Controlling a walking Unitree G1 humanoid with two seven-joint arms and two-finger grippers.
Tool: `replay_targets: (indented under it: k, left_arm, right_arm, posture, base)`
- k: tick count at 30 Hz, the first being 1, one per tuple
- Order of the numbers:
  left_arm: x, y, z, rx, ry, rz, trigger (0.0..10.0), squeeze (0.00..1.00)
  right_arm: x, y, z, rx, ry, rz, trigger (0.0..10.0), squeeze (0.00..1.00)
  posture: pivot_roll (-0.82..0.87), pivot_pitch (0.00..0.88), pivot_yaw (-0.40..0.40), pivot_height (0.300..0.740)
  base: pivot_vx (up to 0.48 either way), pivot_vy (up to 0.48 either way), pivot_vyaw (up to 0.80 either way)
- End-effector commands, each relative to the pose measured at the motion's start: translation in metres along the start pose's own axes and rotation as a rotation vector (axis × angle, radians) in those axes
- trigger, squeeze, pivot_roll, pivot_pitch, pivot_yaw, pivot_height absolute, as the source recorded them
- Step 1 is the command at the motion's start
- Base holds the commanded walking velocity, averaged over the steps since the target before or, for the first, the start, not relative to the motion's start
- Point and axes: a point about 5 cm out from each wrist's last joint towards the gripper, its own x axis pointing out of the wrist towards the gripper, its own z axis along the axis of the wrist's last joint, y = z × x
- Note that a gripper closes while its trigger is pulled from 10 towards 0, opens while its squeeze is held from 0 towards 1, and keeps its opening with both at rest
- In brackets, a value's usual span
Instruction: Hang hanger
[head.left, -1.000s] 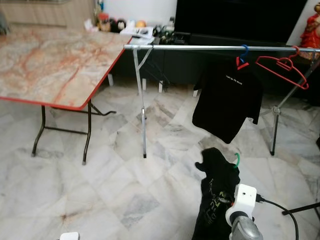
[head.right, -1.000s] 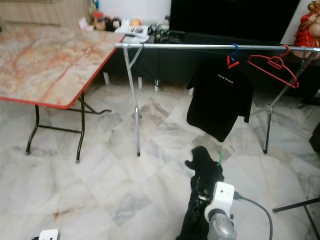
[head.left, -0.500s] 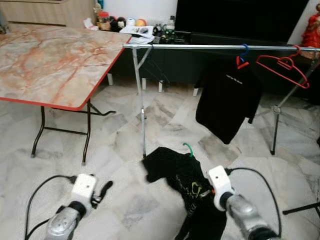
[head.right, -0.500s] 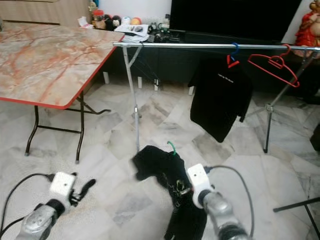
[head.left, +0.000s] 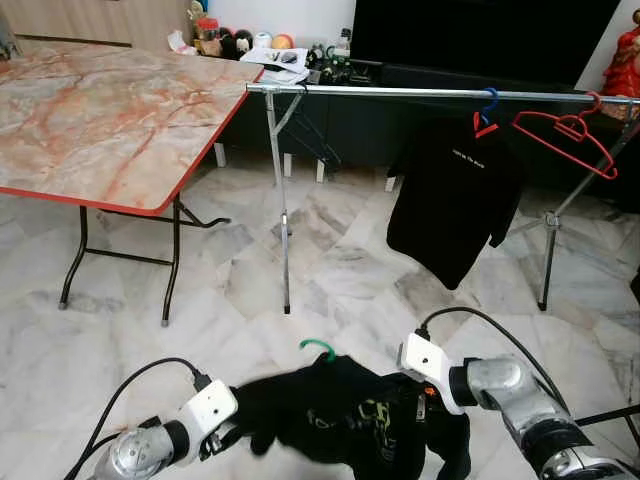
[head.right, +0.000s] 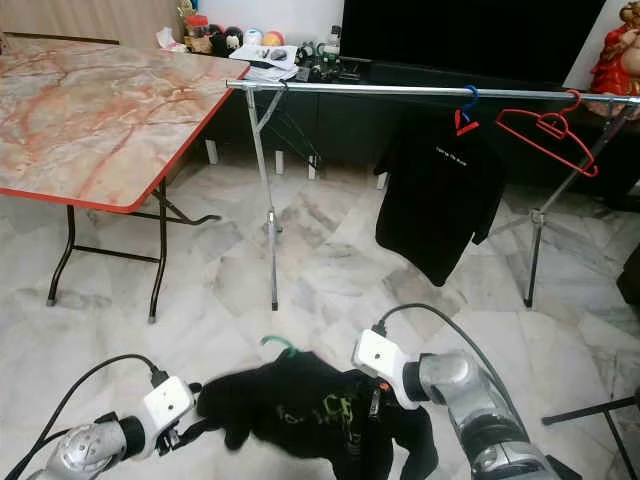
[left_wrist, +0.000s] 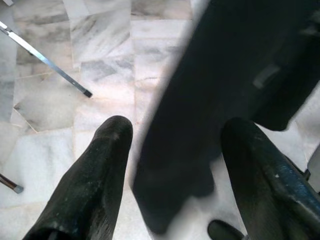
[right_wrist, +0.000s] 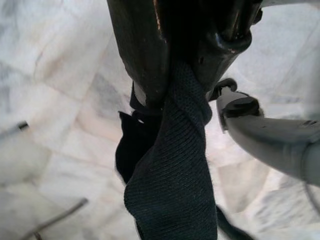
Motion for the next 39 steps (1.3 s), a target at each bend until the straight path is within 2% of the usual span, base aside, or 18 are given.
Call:
replay_targets:
  k: [1, 12, 20, 21, 22, 23, 24, 39]
  left_arm:
    - [0.002, -0.002, 0.001, -0.006, 0.015, -0.021, 10.0, 0.00]
    - [0.004, -0.015, -0.015, -0.069, 0.108, -0.083, 10.0, 0.00]
    - [0.006, -0.018, -0.021, -0.125, 0.135, -0.062, 10.0, 0.00]
    - [0.006, -0.018, -0.021, -0.127, 0.135, -0.062, 7.5, 0.00]
    - [0.007, -0.018, -0.021, -0.153, 0.128, -0.050, 3.6, 0.00]
    - [0.007, -0.019, -0.021, -0.163, 0.125, -0.046, 3.6, 0.00]
    - [0.007, -0.019, -0.021, -0.167, 0.124, -0.047, 0.0, 0.00]
    - [0.003, -0.027, -0.032, -0.161, 0.168, -0.065, 0.0, 0.00]
  right_arm:
    - [-0.006, -0.004, 0.008, -0.056, -0.018, 0.004, 10.0, 0.00]
    - [-0.016, -0.008, 0.024, -0.106, -0.067, 0.010, 10.0, 0.00]
    - [-0.020, -0.009, 0.034, -0.111, -0.123, 0.022, 10.0, 0.00]
    - [-0.020, -0.009, 0.034, -0.110, -0.124, 0.021, 10.0, 0.00]
    - [-0.020, -0.009, 0.033, -0.109, -0.125, 0.020, 10.0, 0.00]
    - [-0.020, -0.009, 0.033, -0.108, -0.125, 0.019, 10.0, 0.00]
    - [-0.020, -0.009, 0.034, -0.106, -0.128, 0.019, 10.0, 0.00]
    - [-0.025, -0.012, 0.031, -0.084, -0.111, -0.012, 10.0, 0.00]
  posture:
    - [0.10, 0.064, -0.095, 0.740]
    - [0.09, 0.077, -0.097, 0.740]
    - [0.08, 0.085, -0.101, 0.740]
    - [0.08, 0.085, -0.101, 0.740]
    - [0.08, 0.085, -0.101, 0.740]
    - [0.08, 0.085, -0.101, 0.740]
    - [0.08, 0.086, -0.102, 0.740]
    - [0.09, 0.092, -0.106, 0.740]
  base:
    - [0.000, 0.000, 0.00]
    - [0.000, 0.000, 0.00]
    - [0.000, 0.000, 0.00]
    - [0.000, 0.000, 0.00]
    - [0.000, 0.000, 0.00]
    - [0.000, 0.000, 0.00]
    - [0.000, 0.000, 0.00]
    - [0.000, 0.000, 0.00]
